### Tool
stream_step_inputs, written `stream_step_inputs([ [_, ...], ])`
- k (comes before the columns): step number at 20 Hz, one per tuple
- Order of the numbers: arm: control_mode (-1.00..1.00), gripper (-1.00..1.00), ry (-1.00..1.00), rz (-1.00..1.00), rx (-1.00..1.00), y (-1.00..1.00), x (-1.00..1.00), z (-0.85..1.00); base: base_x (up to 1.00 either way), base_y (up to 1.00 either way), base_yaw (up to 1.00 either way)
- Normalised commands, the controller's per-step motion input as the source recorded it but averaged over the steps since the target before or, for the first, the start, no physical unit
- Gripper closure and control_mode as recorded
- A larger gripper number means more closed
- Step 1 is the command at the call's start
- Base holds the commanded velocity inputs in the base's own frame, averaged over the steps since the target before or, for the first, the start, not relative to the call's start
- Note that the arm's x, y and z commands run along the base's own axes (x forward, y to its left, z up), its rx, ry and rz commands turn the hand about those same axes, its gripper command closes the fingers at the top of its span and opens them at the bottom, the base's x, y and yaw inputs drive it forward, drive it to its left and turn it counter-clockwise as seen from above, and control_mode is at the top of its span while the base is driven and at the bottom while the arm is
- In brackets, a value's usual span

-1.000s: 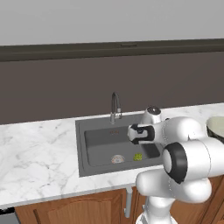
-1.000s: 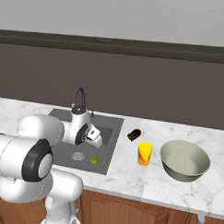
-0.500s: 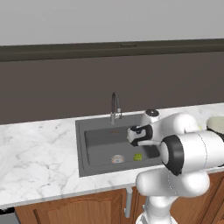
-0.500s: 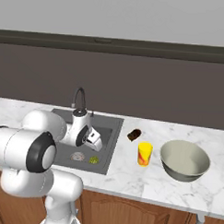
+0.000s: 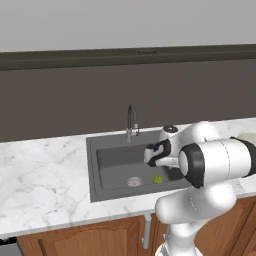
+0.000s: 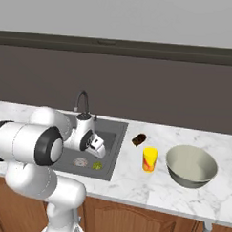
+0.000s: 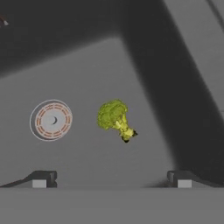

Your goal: Remove the broccoli and sweet potato from the sink. Then move the bowl and cup from the counter to the sink for washing.

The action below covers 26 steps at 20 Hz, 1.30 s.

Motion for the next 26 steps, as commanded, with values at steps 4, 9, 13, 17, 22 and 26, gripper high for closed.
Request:
stream_step_inputs([
  [4,-1.00,-1.00,0.09,-0.03,0.00,0.01,0.14,-0.15,0.00,0.00,0.00],
  [9,-1.00,-1.00,0.07,-0.05,0.00,0.01,0.11,-0.15,0.00,0.00,0.00],
  [13,-1.00,-1.00,0.01,-0.07,0.00,0.05,0.04,-0.15,0.00,0.00,0.00],
  [17,-1.00,-1.00,0.00,-0.09,0.00,0.04,0.00,-0.14,0.00,0.00,0.00],
  [22,-1.00,-1.00,0.00,-0.11,0.00,0.01,0.00,-0.15,0.00,0.00,0.00],
  [26,-1.00,-1.00,0.00,-0.10,-0.01,0.00,0.02,-0.14,0.00,0.00,0.00],
])
